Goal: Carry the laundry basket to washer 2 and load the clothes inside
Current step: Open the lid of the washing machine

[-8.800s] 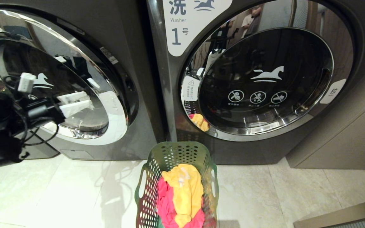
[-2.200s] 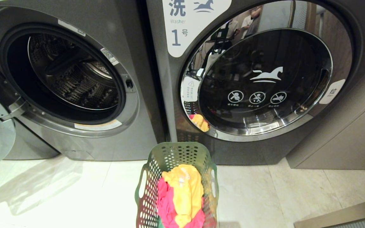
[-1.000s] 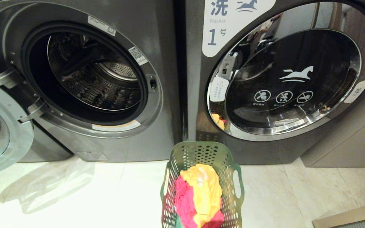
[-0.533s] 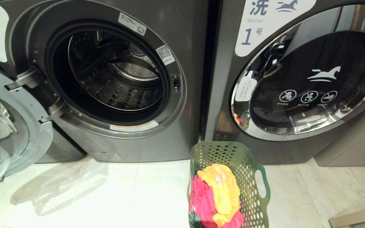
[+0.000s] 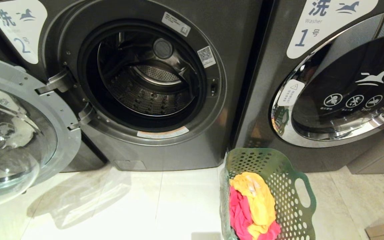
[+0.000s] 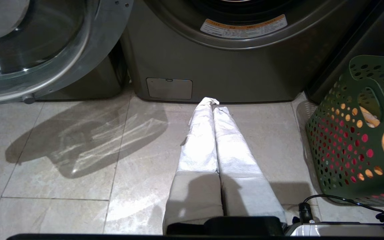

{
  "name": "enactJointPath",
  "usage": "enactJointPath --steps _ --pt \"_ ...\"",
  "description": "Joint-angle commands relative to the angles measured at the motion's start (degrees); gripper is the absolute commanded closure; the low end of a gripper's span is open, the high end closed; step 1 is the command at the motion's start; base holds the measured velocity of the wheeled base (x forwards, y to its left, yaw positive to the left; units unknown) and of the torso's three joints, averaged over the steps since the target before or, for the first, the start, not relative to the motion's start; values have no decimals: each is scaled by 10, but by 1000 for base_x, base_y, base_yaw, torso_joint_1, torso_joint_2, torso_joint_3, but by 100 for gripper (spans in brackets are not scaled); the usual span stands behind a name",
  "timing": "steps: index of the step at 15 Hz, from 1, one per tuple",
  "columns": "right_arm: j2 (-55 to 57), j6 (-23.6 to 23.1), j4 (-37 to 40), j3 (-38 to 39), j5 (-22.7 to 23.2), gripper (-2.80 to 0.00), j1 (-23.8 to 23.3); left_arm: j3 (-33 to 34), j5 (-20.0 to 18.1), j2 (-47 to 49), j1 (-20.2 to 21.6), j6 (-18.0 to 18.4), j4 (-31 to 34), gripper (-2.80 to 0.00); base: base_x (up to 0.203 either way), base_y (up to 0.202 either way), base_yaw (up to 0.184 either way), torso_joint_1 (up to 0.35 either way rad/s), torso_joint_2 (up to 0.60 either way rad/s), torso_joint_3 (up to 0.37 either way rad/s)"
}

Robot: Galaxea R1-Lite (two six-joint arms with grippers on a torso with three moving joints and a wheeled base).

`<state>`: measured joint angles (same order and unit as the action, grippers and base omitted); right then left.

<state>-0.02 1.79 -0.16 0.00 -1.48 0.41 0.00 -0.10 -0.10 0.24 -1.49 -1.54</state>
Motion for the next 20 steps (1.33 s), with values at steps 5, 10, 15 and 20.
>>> enactJointPath --steps 5,10,15,20 --pt "0 1 0 0 0 0 0 6 0 1 0 2 -1 0 0 189 -2 3 1 3" --pt "0 1 0 0 0 0 0 6 0 1 0 1 0 0 0 21 -2 1 0 0" --pt "0 1 0 0 0 0 0 6 0 1 0 2 -1 0 0 0 0 0 0 0" --pt "0 1 -1 0 0 0 0 6 0 1 0 -1 0 0 0 0 0 0 0 0"
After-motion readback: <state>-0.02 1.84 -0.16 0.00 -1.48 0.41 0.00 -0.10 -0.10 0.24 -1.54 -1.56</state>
